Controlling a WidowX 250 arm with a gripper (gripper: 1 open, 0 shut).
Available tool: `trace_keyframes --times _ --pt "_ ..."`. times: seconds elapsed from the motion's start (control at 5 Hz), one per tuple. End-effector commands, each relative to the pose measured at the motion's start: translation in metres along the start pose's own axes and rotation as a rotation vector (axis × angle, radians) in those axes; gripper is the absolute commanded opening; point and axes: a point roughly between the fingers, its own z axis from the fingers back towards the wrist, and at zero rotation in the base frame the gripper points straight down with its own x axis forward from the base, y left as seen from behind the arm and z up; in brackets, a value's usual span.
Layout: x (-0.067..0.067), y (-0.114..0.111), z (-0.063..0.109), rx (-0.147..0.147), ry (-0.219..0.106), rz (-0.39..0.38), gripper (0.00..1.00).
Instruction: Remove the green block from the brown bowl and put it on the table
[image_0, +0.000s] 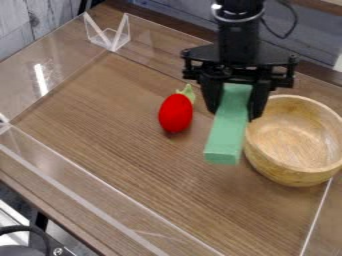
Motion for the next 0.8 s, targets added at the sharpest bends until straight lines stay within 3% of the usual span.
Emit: trace_keyframes --times 0.0,0.6 --pt "0.0 0.012 0.008 -0.004 -0.035 -0.019 0.0" --pt "-0.003 0.031 -0.004 0.017 -0.006 -0.022 0.0"
